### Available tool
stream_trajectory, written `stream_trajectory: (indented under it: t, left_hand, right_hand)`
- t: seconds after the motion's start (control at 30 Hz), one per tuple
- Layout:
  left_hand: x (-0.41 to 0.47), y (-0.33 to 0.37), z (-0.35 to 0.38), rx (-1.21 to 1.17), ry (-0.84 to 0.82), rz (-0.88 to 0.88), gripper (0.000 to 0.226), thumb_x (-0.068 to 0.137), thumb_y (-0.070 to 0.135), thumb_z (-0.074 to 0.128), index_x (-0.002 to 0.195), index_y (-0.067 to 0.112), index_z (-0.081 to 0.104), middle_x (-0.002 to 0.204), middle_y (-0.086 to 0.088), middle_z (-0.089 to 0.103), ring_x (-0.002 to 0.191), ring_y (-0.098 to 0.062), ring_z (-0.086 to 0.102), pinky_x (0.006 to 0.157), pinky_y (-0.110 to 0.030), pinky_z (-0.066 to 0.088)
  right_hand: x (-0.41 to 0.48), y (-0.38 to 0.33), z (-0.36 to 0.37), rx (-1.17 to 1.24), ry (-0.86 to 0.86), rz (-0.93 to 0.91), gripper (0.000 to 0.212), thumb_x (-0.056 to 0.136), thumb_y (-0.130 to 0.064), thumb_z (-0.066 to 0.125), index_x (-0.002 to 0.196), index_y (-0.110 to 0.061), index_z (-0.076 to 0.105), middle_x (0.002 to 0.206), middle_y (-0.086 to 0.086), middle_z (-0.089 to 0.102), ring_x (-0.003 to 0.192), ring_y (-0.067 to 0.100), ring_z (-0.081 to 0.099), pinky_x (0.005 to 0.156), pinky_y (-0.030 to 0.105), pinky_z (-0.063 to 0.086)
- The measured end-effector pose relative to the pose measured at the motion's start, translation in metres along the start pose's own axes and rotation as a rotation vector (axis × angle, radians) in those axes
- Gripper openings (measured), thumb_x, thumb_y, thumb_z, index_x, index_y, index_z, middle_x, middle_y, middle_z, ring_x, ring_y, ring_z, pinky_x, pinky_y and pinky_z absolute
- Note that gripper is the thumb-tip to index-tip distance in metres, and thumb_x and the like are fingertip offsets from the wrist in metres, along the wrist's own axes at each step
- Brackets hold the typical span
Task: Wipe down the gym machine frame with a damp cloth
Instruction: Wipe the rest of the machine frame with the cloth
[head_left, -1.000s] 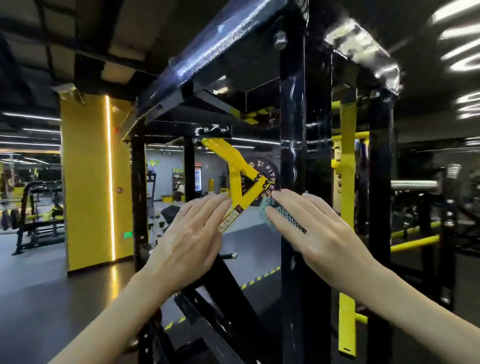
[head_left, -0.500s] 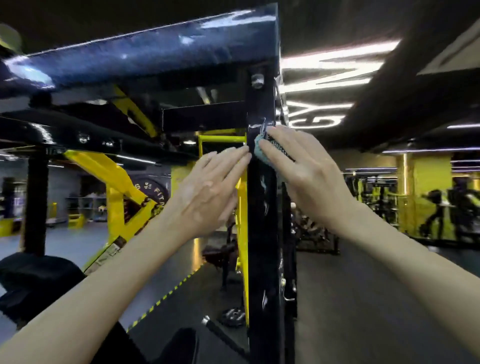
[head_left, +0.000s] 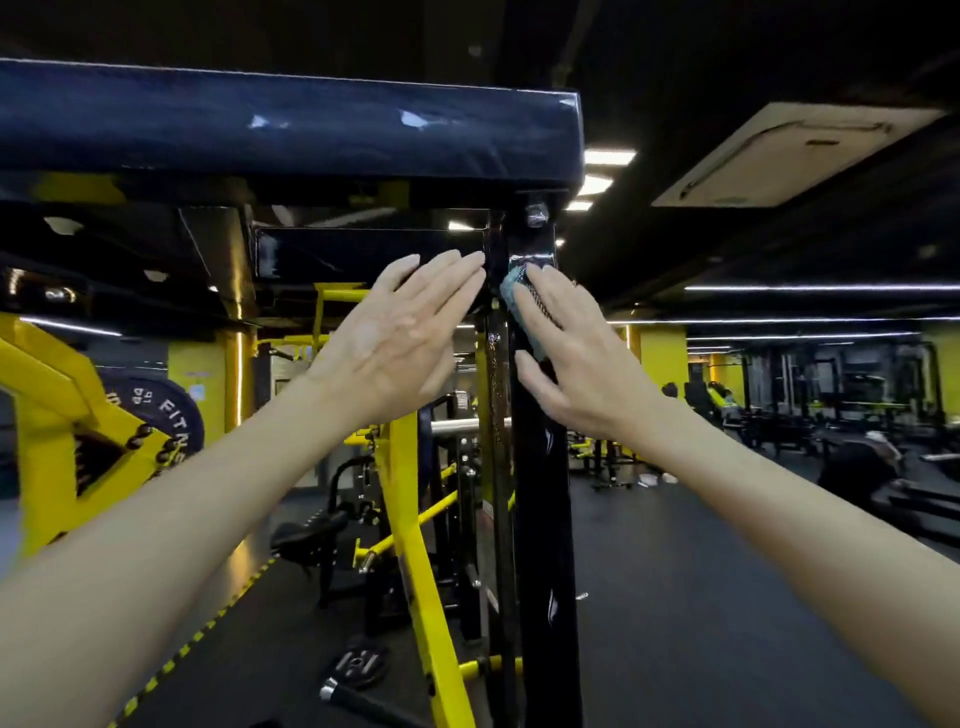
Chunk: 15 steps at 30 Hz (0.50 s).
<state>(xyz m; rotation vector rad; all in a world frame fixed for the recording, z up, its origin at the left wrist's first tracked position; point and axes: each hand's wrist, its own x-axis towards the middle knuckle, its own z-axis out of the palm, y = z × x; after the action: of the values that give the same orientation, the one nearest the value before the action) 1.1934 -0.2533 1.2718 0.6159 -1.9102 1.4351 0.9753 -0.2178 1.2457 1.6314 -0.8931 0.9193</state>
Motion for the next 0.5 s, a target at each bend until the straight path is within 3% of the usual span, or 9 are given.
stream_trajectory:
  t: [0.07, 0.17, 0.27, 0.33, 0.5]
  left_hand:
    - [0.004, -0.001, -0.001, 0.002, 0.023, 0.005, 0.066, 0.089, 0.024, 0.029, 0.149, -0.002, 0.034, 0.159, -0.017, 0.03, 0.146, -0.03, 0.03, 0.117, -0.046, 0.025]
    - [0.013, -0.005, -0.001, 0.04, 0.038, 0.023, 0.065, 0.092, 0.024, 0.037, 0.151, -0.001, 0.031, 0.162, -0.017, 0.023, 0.148, -0.03, 0.025, 0.118, -0.046, 0.022]
    - [0.017, -0.009, 0.0, 0.072, 0.053, 0.037, 0.064, 0.093, 0.02, 0.042, 0.151, -0.003, 0.03, 0.161, -0.019, 0.024, 0.148, -0.033, 0.026, 0.117, -0.045, 0.023]
    - [0.017, -0.013, -0.003, 0.067, 0.075, 0.03, 0.063, 0.093, 0.018, 0.043, 0.151, -0.004, 0.029, 0.161, -0.02, 0.023, 0.148, -0.034, 0.025, 0.117, -0.046, 0.023]
    - [0.018, -0.021, -0.014, 0.067, 0.158, -0.027, 0.065, 0.091, 0.018, 0.036, 0.152, -0.004, 0.026, 0.162, -0.019, 0.018, 0.15, -0.032, 0.02, 0.12, -0.044, 0.018]
  right_hand:
    - [0.0, -0.002, -0.003, -0.026, -0.007, -0.031, 0.047, 0.097, -0.017, 0.044, 0.137, 0.006, 0.048, 0.14, 0.024, 0.047, 0.133, 0.034, 0.04, 0.115, 0.029, 0.019]
    - [0.009, 0.008, -0.005, -0.095, -0.014, -0.055, 0.043, 0.09, -0.002, 0.056, 0.132, 0.007, 0.053, 0.136, 0.025, 0.053, 0.128, 0.038, 0.045, 0.114, 0.024, 0.017]
    - [0.016, 0.016, -0.008, -0.112, -0.087, -0.064, 0.052, 0.082, 0.007, 0.067, 0.132, 0.006, 0.053, 0.136, 0.023, 0.053, 0.129, 0.039, 0.048, 0.112, 0.039, 0.031]
    - [0.018, 0.015, -0.016, -0.098, -0.104, -0.117, 0.051, 0.081, 0.01, 0.062, 0.131, 0.008, 0.054, 0.133, 0.024, 0.055, 0.126, 0.04, 0.051, 0.108, 0.047, 0.042]
    - [0.04, 0.01, -0.037, -0.16, 0.101, -0.246, 0.051, 0.082, 0.013, 0.061, 0.132, 0.01, 0.051, 0.136, 0.027, 0.053, 0.13, 0.041, 0.048, 0.108, 0.052, 0.041]
